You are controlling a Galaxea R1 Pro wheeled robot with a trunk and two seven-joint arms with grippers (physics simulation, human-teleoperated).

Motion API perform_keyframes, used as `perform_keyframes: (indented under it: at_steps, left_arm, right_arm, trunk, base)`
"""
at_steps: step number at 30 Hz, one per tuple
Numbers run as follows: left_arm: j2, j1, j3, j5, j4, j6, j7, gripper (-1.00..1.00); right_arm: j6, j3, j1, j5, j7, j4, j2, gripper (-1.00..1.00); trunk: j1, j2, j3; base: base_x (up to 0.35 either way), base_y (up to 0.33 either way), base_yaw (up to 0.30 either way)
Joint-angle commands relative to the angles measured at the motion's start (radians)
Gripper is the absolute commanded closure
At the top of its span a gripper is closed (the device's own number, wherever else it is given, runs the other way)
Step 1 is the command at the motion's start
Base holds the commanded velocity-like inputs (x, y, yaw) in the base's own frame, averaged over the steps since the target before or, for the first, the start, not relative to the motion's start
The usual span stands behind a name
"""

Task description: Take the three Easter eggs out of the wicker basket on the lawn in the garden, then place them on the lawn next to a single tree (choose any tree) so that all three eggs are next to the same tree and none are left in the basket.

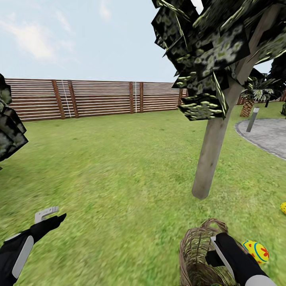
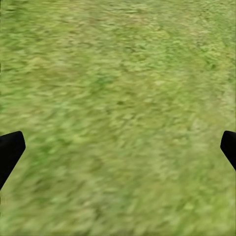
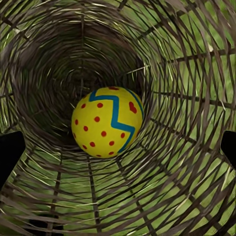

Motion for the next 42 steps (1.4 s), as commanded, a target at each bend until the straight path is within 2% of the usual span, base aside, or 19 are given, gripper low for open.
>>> perform_keyframes:
  at_steps: [1, 27, 42]
  left_arm:
    - [0.000, -0.001, 0.003, 0.006, -0.001, 0.007, -0.003, -1.00]
    - [-0.001, -0.001, 0.001, 0.007, 0.020, 0.007, -0.003, -1.00]
    - [0.000, -0.001, 0.001, 0.008, 0.021, 0.008, -0.004, -1.00]
  right_arm:
    - [0.005, 0.005, 0.000, 0.001, -0.001, -0.001, 0.000, -1.00]
    - [0.005, 0.005, -0.001, 0.002, -0.001, -0.001, -0.001, -1.00]
    - [0.005, 0.005, -0.001, 0.002, -0.001, -0.001, -0.001, -1.00]
  trunk:
    - [0.004, -0.008, -0.004]
    - [0.103, -0.190, -0.086]
    - [0.110, -0.193, -0.144]
  base:
    - [0.000, 0.000, 0.000]
    - [0.000, 0.000, 0.000]
    - [0.000, 0.000, 0.000]
